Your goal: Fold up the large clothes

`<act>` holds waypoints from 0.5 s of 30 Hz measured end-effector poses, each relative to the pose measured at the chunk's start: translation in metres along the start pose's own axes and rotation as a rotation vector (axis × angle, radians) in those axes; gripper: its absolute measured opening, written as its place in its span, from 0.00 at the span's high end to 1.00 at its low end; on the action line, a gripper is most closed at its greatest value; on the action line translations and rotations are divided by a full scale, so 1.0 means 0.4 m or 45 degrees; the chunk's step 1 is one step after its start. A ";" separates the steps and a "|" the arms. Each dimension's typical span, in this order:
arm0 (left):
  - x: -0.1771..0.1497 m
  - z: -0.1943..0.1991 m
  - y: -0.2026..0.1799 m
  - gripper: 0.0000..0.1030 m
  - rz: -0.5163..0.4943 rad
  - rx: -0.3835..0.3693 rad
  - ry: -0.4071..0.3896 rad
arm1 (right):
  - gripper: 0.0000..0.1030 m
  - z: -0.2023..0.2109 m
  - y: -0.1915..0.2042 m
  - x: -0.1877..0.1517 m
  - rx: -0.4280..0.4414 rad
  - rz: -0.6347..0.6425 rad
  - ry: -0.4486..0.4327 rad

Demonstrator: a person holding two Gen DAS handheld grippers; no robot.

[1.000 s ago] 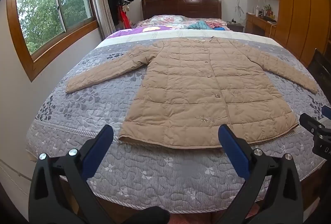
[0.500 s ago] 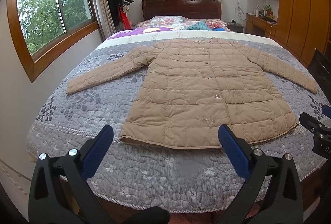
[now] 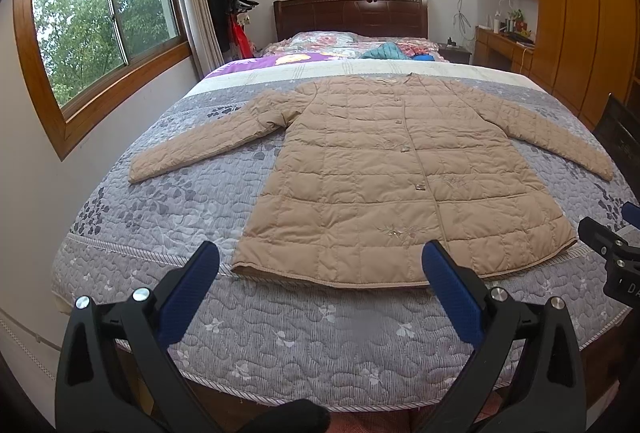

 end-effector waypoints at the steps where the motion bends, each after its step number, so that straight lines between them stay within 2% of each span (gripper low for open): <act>1: -0.004 0.000 -0.002 0.03 -0.001 0.000 -0.001 | 0.04 0.000 0.000 0.000 0.000 0.000 -0.001; 15: -0.001 0.002 -0.001 0.03 -0.001 0.001 -0.003 | 0.04 0.001 0.002 0.000 0.000 0.004 0.000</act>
Point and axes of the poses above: each gripper's, at about its wrist camera, not at the fingertips, and z roughly against the way its jaws point, y to its left, x to its top, the point moved 4 cm from there along -z, roughly the way its jaws point, and after that the axes turned 6 degrees about -y, right-handed, at the moved point
